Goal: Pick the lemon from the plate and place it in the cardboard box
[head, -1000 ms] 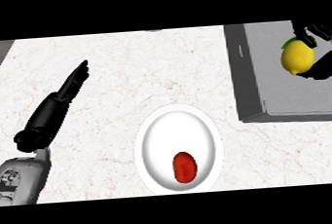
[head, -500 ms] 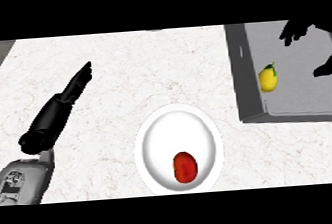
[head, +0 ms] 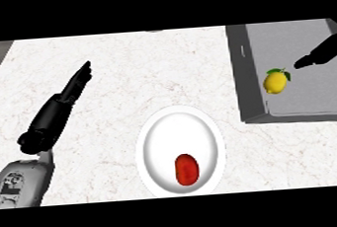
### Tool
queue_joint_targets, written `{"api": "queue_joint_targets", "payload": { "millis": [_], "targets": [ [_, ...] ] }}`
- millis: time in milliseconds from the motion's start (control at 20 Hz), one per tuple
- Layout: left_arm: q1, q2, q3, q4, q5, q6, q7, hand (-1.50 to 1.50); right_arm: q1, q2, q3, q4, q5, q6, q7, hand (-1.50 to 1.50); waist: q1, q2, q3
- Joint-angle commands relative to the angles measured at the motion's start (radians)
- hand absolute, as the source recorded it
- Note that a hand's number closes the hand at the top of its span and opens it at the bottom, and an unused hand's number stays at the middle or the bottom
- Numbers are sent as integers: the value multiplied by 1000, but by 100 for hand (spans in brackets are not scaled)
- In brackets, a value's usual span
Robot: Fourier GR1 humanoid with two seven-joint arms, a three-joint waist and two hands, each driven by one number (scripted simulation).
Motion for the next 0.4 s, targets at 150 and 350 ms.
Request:
{"api": "queue_joint_targets", "payload": {
  "millis": [150, 350],
  "targets": [
    [0, 7, 13, 28, 11, -20, -17, 0, -102, 0, -210, 207, -270, 279, 166, -150, 8, 5, -2],
    [-7, -18, -23, -37, -6, -8, 28, 0, -130, -69, -274, 296, -311, 289, 187, -150, 31, 12, 1]
  ]
}}
